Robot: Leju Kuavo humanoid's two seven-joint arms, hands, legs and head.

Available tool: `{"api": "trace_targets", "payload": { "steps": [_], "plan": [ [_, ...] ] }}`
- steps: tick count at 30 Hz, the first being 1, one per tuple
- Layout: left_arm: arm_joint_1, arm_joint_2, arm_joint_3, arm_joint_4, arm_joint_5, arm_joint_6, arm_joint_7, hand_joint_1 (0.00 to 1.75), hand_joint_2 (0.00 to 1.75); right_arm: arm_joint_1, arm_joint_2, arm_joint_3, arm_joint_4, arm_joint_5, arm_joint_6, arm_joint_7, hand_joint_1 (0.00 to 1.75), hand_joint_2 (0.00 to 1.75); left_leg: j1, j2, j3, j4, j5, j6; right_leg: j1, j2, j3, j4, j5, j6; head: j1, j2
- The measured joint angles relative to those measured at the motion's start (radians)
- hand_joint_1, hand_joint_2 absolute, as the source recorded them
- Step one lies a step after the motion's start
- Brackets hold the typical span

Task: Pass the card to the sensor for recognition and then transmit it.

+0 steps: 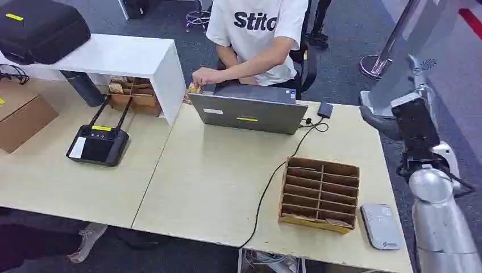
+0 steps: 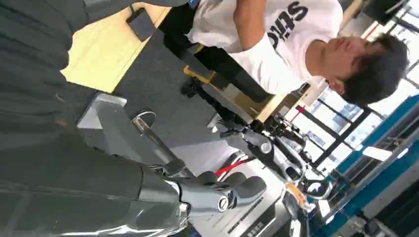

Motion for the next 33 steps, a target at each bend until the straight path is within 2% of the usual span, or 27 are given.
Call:
{"api": "trace_targets", "payload": {
  "steps": [7, 17, 25, 29, 30, 31, 32, 33],
  "plan": [
    [-0.029, -0.001, -0.008, 0.043, -0.015, -0.036, 0.019, 0.0, 1.75, -0.145, 0.01, 0.144, 0.131, 0.085, 0.011, 0.049, 0.0, 1.75, 0.0, -0.001, 0.0, 0.0, 0.0, 0.0, 0.0, -0.001, 0.0, 0.001, 0.0, 0.0, 0.0, 0.0],
    [-0.078, -0.006, -0.028, 0.124, -0.036, -0.09, 0.051, 0.0, 1.75, -0.345, 0.057, 0.329, 0.343, 0.209, 0.009, 0.132, 0.0, 1.75, 0.0, -0.001, -0.001, 0.0, 0.001, -0.002, 0.0, -0.001, -0.002, 0.001, 0.001, -0.001, 0.0, 0.0],
    [-0.111, -0.013, -0.034, 0.178, -0.064, -0.13, 0.082, 0.0, 1.75, -0.483, 0.095, 0.457, 0.498, 0.311, -0.005, 0.201, 0.0, 1.75, 0.0, 0.0, -0.001, 0.0, 0.002, -0.002, 0.0, 0.0, -0.003, 0.002, 0.002, -0.003, 0.0, 0.0],
    [-0.118, -0.017, -0.034, 0.193, -0.095, -0.138, 0.106, 0.0, 1.75, -0.522, 0.107, 0.493, 0.552, 0.362, -0.023, 0.238, 0.0, 1.75, 0.0, -0.001, -0.001, 0.0, 0.002, -0.002, 0.0, 0.0, -0.003, 0.002, 0.002, -0.003, 0.0, 0.0],
    [-0.119, -0.017, -0.034, 0.195, -0.099, -0.139, 0.108, 0.0, 1.75, -0.527, 0.108, 0.5, 0.56, 0.368, -0.025, 0.239, 0.07, 1.75, 0.0, 0.0, -0.001, 0.0, 0.002, -0.002, 0.0, 0.0, -0.003, 0.002, 0.002, -0.003, 0.0, 0.0],
    [-0.12, -0.018, -0.034, 0.198, -0.103, -0.139, 0.109, 0.0, 1.75, -0.531, 0.109, 0.505, 0.567, 0.37, -0.026, 0.239, 1.36, 1.75, 0.0, 0.0, -0.001, 0.0, 0.002, -0.002, 0.0, 0.0, -0.003, 0.002, 0.002, -0.003, 0.0, 0.0],
    [-0.121, -0.019, -0.034, 0.2, -0.108, -0.139, 0.112, 0.0, 1.75, -0.535, 0.111, 0.509, 0.576, 0.372, -0.029, 0.24, 1.75, 1.75, 0.0, -0.001, -0.001, 0.0, 0.002, -0.002, 0.0, 0.0, -0.003, 0.002, 0.002, -0.003, 0.0, 0.0],
    [-0.121, -0.02, -0.034, 0.201, -0.112, -0.138, 0.114, 0.0, 1.75, -0.535, 0.112, 0.512, 0.58, 0.374, -0.035, 0.24, 1.75, 1.75, 0.0, 0.0, -0.001, 0.0, 0.002, -0.002, 0.0, 0.0, -0.003, 0.002, 0.002, -0.003, 0.0, 0.0]
  ]
}}
